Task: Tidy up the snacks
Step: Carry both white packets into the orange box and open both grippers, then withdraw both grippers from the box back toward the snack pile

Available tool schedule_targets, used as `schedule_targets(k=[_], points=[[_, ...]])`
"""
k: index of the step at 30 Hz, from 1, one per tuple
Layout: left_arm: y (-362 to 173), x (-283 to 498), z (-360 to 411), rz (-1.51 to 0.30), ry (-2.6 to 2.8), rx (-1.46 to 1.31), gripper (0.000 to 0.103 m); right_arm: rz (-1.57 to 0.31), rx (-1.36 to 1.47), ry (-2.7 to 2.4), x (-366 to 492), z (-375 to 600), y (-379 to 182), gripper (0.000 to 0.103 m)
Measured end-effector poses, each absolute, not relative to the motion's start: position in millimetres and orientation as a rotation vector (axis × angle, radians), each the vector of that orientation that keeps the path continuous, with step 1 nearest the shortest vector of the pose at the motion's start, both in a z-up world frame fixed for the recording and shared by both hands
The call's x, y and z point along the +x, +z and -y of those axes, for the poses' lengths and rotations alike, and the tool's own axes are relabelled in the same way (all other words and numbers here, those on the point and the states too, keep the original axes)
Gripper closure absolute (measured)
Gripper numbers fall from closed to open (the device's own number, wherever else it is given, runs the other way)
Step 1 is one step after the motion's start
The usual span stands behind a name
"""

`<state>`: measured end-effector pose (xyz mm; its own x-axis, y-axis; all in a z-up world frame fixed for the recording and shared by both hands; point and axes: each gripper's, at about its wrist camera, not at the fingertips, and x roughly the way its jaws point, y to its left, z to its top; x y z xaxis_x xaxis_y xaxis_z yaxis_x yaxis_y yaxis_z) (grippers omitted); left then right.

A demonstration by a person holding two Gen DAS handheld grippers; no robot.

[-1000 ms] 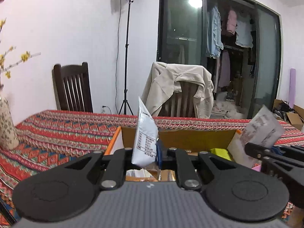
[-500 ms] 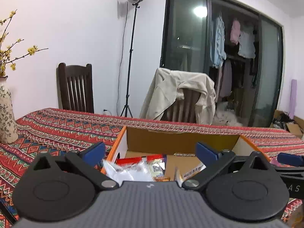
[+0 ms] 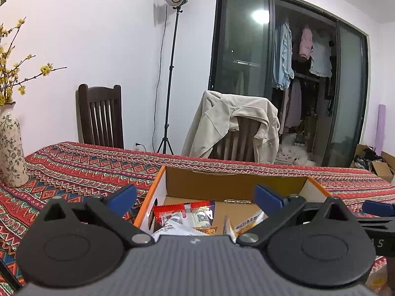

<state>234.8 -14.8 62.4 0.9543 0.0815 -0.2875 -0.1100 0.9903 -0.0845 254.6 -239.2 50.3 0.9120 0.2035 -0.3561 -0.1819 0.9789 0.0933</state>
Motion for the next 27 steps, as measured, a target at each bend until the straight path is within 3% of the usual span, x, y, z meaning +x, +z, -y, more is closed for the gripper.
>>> schedule_targets(k=[12,27], points=[[95.8,192.1,9.9,-0.351,0.072,-0.120,0.000,-0.325,-0.017,0.206,202.7,242.9,92.0,0.000],[41.0,152.4,-20.3,-0.515,0.087,-0.097,0.000,-0.565,-0.142,0.208,179.3,249.7,29.0,0.000]])
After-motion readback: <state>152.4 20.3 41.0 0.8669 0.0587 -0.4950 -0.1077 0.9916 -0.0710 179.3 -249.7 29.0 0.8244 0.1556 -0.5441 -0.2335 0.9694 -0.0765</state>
